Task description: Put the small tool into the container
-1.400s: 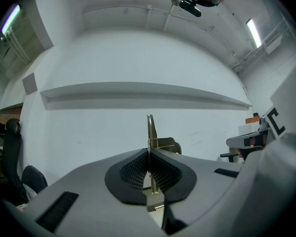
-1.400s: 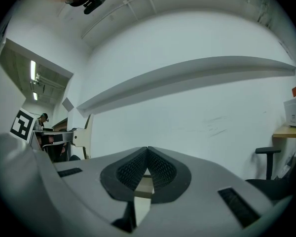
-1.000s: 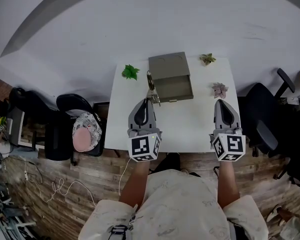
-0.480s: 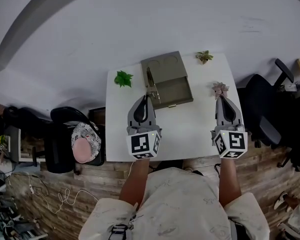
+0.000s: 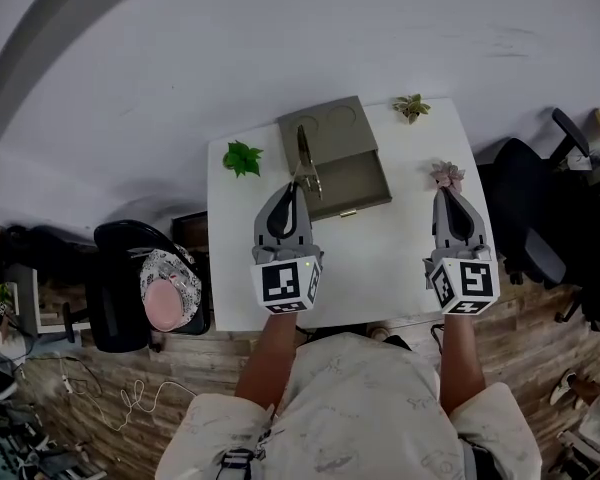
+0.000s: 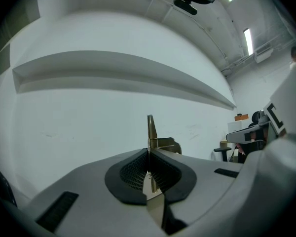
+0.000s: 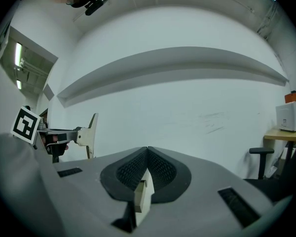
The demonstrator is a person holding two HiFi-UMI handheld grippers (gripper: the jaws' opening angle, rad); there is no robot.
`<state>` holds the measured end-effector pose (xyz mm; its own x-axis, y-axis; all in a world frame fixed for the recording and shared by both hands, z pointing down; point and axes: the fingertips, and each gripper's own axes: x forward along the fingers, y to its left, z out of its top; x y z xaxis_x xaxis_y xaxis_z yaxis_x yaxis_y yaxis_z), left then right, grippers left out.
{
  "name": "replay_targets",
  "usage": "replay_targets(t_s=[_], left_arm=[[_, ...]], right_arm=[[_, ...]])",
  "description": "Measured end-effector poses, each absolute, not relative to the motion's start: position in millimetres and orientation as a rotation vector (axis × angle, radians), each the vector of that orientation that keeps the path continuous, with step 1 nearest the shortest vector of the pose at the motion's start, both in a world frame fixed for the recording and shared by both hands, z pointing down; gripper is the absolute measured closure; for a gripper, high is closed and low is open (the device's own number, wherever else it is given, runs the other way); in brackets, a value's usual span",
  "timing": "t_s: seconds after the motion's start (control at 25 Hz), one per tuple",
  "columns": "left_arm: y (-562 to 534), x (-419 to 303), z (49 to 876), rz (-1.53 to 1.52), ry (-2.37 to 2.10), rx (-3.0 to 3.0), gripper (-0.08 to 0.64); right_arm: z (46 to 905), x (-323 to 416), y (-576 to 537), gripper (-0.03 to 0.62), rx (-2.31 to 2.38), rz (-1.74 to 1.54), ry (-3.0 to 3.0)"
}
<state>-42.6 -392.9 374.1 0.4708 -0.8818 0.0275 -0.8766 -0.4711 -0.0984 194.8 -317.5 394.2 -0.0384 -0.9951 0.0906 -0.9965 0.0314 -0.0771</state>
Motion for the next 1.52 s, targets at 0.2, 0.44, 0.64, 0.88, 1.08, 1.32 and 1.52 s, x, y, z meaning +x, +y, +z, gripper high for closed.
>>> replay_targets(t_s=[0.2, 0.44, 0.64, 0.88, 1.08, 1.32, 1.52], left_arm=[[-404.9, -41.0, 381.9, -0.153, 1.539, -2.649, 0.551], [-421.0, -43.1, 395.8, -0.23, 1.494, -2.65, 0.551], [-431.6, -44.1, 406.6, -0.305, 1.447, -2.632, 0.551], [-444.3, -47.4, 421.3, -0.384, 1.4, -2.624, 0.551], [-452.4, -46.1, 434.0, -0.44, 1.36, -2.623, 0.551], [-458.9, -40.8, 452.2, -0.536, 1.281, -2.619, 0.551], [-462.8, -38.3, 469.5, -0.626, 1.23, -2.613, 0.551]], right_arm=[[402.0, 186.6, -324.1, 0.577, 2.16, 0.207, -2.234], [411.9, 180.2, -334.2, 0.577, 2.149, 0.235, -2.21], [418.1, 175.2, -343.4, 0.577, 2.139, 0.251, -2.2], [424.5, 168.7, -353.7, 0.577, 2.124, 0.27, -2.185], [430.6, 164.6, -362.1, 0.577, 2.111, 0.284, -2.176], [436.0, 157.3, -370.6, 0.577, 2.09, 0.294, -2.176], [441.2, 156.3, -375.3, 0.577, 2.078, 0.308, -2.165]])
